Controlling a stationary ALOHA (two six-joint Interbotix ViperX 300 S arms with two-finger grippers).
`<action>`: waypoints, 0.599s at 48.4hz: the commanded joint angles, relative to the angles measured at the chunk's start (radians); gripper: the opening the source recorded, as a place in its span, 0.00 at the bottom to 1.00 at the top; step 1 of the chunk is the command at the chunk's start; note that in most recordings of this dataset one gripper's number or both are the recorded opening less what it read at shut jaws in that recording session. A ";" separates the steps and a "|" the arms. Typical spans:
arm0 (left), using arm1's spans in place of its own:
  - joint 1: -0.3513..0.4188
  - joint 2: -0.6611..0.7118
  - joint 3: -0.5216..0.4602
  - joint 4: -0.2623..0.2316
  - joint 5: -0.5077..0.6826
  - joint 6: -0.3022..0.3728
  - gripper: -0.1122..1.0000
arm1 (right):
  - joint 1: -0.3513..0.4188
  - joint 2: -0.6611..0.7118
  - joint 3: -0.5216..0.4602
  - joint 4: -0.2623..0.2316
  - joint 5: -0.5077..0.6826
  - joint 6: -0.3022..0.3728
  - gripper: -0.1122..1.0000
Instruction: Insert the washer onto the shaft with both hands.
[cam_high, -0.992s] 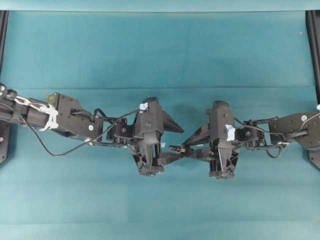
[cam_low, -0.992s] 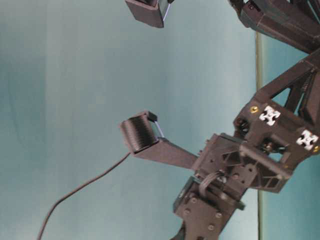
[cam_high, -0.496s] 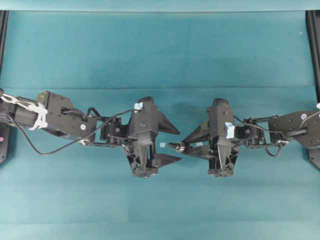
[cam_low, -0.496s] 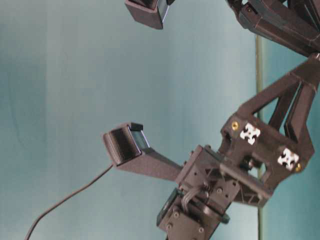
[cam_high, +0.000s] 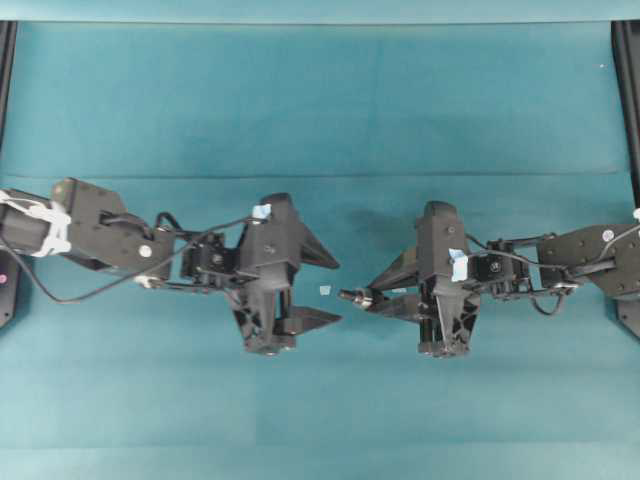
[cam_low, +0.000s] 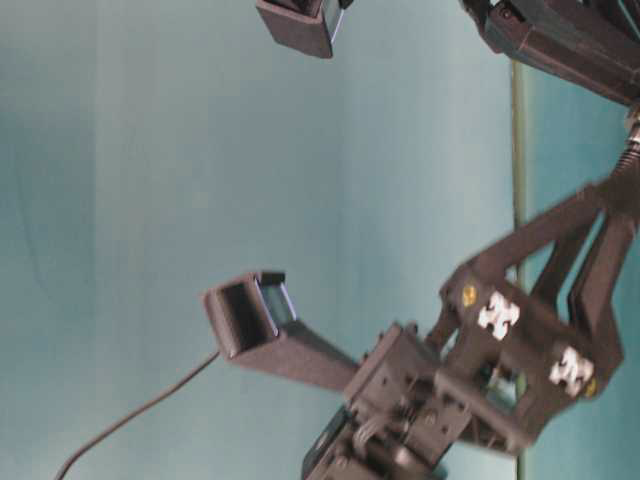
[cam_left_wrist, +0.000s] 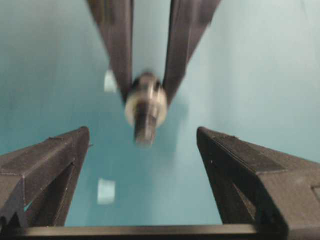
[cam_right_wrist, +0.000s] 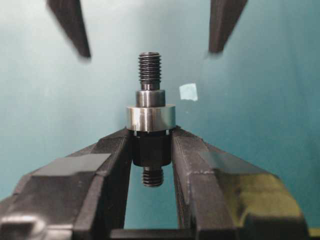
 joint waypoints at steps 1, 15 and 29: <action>-0.003 -0.054 0.012 0.002 0.008 0.003 0.95 | 0.003 -0.012 -0.015 0.002 -0.008 0.006 0.10; -0.003 -0.166 0.104 0.003 0.026 0.005 0.95 | 0.003 -0.012 -0.015 0.002 -0.008 0.006 0.10; -0.003 -0.196 0.133 0.003 0.032 0.005 0.95 | 0.003 -0.012 -0.018 0.002 -0.008 0.006 0.10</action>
